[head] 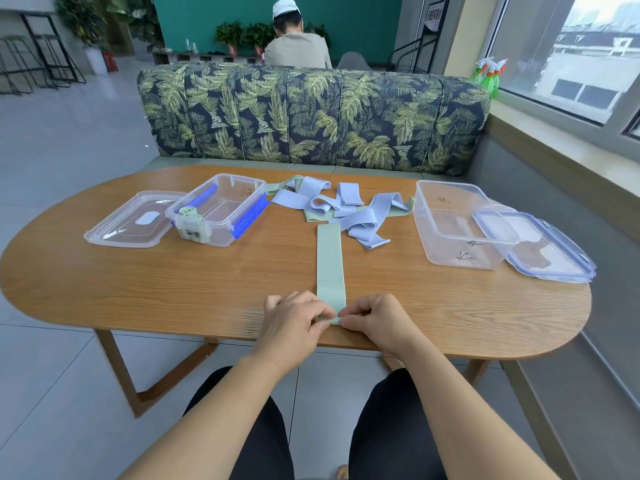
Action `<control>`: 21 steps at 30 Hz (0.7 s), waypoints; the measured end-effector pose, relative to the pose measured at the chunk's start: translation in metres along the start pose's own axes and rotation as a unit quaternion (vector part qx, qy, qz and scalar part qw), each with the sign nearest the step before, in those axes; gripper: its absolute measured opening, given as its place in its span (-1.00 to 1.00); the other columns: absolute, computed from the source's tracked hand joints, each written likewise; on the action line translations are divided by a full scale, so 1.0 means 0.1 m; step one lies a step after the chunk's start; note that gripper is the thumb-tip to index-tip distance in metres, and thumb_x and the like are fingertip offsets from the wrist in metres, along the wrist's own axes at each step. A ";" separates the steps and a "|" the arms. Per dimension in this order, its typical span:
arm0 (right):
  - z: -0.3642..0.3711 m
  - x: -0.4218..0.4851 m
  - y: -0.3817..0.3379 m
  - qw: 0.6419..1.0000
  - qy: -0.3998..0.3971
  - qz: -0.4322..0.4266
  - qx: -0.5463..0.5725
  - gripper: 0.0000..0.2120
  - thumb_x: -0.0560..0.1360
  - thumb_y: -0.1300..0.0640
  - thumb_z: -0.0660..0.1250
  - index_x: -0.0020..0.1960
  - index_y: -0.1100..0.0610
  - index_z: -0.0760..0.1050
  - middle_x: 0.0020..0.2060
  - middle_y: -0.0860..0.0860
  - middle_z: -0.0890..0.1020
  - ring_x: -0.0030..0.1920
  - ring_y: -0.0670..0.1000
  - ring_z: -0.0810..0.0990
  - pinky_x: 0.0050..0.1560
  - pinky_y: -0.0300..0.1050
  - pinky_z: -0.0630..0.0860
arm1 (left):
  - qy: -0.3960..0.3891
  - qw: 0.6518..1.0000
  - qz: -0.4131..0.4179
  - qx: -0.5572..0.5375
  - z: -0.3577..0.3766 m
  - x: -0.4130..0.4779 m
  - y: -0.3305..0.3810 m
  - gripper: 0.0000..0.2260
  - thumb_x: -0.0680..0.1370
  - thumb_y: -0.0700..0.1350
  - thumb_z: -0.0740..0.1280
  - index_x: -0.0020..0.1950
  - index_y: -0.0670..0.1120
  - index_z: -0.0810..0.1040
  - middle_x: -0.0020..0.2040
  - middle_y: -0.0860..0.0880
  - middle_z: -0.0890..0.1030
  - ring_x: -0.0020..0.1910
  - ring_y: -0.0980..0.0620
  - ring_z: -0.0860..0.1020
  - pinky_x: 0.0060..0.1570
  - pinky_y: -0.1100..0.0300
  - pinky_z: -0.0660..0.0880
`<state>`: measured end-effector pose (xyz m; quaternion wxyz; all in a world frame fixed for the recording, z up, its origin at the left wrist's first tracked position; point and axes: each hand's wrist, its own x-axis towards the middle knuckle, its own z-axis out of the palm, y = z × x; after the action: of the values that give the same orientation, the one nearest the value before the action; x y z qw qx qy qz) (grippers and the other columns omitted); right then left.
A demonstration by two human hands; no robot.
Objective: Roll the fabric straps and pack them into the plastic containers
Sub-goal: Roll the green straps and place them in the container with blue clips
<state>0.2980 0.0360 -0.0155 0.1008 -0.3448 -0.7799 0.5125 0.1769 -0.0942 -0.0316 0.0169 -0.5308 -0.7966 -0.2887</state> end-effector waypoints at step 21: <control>0.00 0.10 -0.01 0.999 0.040 0.005 -0.006 -0.94 0.47 0.13 0.44 -0.17 0.02 0.65 -0.52 -0.21 0.50 -0.55 -0.24 0.41 -0.37 -0.33 0.28 | -0.039 0.996 -0.073 -0.044 0.01 0.13 0.00 -0.80 0.57 -0.08 0.33 0.18 0.05 0.60 0.09 0.13 0.53 0.01 0.14 0.38 0.19 0.17 0.26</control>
<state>0.2899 0.0421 -0.0171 0.1274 -0.3697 -0.7766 0.4939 0.1717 -0.0829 -0.0276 -0.0582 -0.4824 -0.8198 -0.3031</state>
